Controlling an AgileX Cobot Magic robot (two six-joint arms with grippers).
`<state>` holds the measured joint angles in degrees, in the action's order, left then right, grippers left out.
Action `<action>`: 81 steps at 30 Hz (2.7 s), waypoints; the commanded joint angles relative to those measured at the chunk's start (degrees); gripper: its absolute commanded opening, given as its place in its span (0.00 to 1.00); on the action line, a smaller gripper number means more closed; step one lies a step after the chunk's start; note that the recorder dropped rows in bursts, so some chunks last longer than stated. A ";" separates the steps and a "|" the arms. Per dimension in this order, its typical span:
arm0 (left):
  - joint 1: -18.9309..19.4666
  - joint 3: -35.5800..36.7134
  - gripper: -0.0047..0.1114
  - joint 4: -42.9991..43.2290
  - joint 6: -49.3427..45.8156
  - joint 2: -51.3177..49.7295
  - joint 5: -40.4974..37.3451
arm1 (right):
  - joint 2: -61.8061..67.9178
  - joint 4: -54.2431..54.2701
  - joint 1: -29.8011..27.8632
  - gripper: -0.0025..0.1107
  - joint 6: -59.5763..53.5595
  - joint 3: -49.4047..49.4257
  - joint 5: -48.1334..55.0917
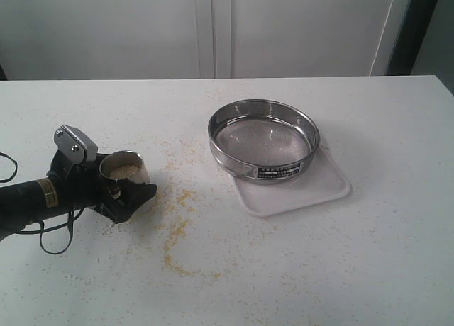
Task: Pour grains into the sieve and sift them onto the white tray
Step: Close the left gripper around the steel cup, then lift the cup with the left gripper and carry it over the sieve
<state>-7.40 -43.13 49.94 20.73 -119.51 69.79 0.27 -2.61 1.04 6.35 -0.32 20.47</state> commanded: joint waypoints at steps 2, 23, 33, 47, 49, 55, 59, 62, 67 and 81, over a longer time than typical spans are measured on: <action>-1.23 -0.27 0.90 0.10 0.16 0.11 0.18 | -0.27 -0.20 -0.34 0.02 -0.07 0.32 -0.87; -1.29 -0.27 0.04 -0.20 0.10 0.11 0.18 | -0.27 -0.20 -0.34 0.02 -0.07 0.32 -0.87; -1.29 -0.27 0.04 -1.26 0.10 0.24 0.18 | -0.27 -0.20 -0.34 0.02 -0.07 0.32 -0.87; -1.29 -0.36 0.04 -4.09 7.68 9.46 -6.35 | -0.27 -0.20 -0.34 0.02 -0.07 0.32 -0.87; -1.29 -0.36 0.04 -4.09 8.68 11.25 -7.96 | -0.27 -0.20 -0.34 0.02 -0.07 0.32 -0.87; -1.29 -2.30 0.04 -2.81 13.76 14.89 -15.63 | -0.27 -0.20 -0.34 0.02 -0.07 0.32 -0.87; -1.32 -5.97 0.04 -0.06 20.84 16.01 -20.49 | -0.27 -0.20 -0.34 0.02 -0.07 0.32 -0.87; -1.96 -9.19 0.04 3.45 25.03 16.16 -22.77 | -0.27 -0.20 -0.34 0.02 -0.07 0.32 -0.87; -6.68 -14.78 0.04 4.06 26.83 16.16 -33.31 | -0.27 -0.20 -0.34 0.02 -0.07 0.32 -0.87; -13.95 -32.67 0.04 9.84 25.53 16.06 -50.98 | -0.27 -0.20 -0.34 0.02 -0.07 0.32 -0.87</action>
<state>-20.79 -74.33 56.01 46.38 -104.34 20.63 0.27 -2.49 1.04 6.35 -0.32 20.47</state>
